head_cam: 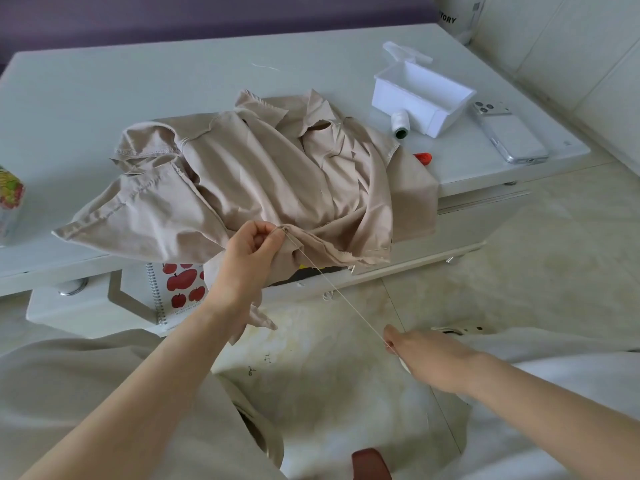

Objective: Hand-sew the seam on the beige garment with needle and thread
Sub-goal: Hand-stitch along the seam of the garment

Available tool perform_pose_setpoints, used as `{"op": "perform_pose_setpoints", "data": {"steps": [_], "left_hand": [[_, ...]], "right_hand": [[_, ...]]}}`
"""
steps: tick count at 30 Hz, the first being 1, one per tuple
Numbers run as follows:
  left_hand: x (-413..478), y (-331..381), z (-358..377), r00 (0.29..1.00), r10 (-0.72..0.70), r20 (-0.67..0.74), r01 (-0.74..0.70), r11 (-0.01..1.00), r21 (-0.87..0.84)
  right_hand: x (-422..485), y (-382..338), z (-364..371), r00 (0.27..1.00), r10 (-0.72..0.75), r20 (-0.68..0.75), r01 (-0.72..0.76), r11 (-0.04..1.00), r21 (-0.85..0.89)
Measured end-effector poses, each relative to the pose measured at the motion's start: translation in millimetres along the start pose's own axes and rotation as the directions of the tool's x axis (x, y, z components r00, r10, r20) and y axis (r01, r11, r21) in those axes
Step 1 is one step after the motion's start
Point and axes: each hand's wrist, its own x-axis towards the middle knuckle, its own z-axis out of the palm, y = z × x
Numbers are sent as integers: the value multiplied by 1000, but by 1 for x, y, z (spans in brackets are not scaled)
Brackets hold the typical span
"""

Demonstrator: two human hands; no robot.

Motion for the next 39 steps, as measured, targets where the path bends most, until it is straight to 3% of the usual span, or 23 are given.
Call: {"op": "perform_pose_setpoints", "data": {"steps": [3,6,8,10,13,16,23,28,33,39], "left_hand": [[-1,2,1,1000,12,-1,-12,1000,-3],[-2,4,2,1000,19,19,-19,1000,-9],[-3,4,1,999,21,39,-21,1000,0],[-4,4,1,997,23,77,-24,1000,16],[-9,8,4,986,37,165,-43,998,35],[-16,14,7,974,44,220,-60,996,63],[-19,16,8,944,6,330,-35,996,80],[-10,3,-1,942,15,335,-99,967,235],[-9,-9,-1,940,100,325,-242,867,435],[-11,-10,-1,938,160,306,-302,813,498]], "right_hand": [[-1,10,0,999,31,-35,-34,997,-70],[-1,12,-8,995,62,-75,-60,998,17],[0,14,-12,976,43,-213,-17,993,118],[2,10,-17,900,8,-436,109,964,244],[6,-10,-35,716,-18,-698,299,911,283],[15,-35,-63,618,5,-786,423,841,338],[36,-57,-95,695,-38,-718,474,775,418],[35,-48,-94,728,-57,-683,436,808,396],[32,-39,-91,766,-65,-640,354,873,336],[29,-29,-91,804,-31,-594,289,893,345]]}}
